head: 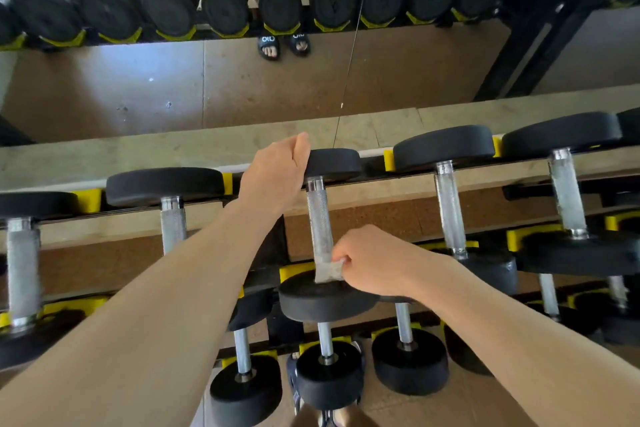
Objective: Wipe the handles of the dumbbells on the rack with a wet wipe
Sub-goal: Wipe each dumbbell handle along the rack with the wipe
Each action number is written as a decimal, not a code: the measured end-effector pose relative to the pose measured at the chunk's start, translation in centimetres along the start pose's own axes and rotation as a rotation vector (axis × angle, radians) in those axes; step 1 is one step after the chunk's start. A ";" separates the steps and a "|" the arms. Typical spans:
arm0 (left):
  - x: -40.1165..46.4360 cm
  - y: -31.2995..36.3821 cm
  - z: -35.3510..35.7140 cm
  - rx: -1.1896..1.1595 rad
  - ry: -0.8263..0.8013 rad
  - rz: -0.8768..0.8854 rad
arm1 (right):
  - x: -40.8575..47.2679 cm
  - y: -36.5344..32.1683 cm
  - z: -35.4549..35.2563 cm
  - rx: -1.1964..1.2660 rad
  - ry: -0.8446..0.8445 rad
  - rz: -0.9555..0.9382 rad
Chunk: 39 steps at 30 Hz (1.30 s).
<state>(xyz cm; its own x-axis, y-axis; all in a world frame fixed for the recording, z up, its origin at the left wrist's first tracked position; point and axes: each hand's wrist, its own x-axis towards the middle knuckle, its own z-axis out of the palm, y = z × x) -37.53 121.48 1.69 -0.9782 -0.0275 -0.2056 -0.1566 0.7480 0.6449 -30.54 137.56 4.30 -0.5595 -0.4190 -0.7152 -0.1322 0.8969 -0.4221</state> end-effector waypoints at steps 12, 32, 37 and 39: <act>0.1 3.4 0.1 0.331 -0.016 -0.026 | 0.3 1.3 1.0 0.392 0.076 0.085; 4.2 14.8 12.3 0.062 -0.058 0.054 | 0.1 20.2 -5.7 -0.800 0.628 -0.356; 3.9 15.0 12.6 0.034 -0.002 0.027 | -0.4 22.6 -5.2 -0.613 0.757 -0.465; 3.5 15.5 12.7 0.017 -0.008 0.027 | -0.5 23.2 -4.5 -0.411 0.807 -0.398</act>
<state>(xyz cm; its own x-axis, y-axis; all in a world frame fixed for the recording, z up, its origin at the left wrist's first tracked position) -41.61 141.35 1.64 -0.9810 -0.0021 -0.1939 -0.1276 0.7599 0.6374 -37.05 159.21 -2.63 -0.7824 -0.6155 0.0953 -0.6200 0.7549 -0.2140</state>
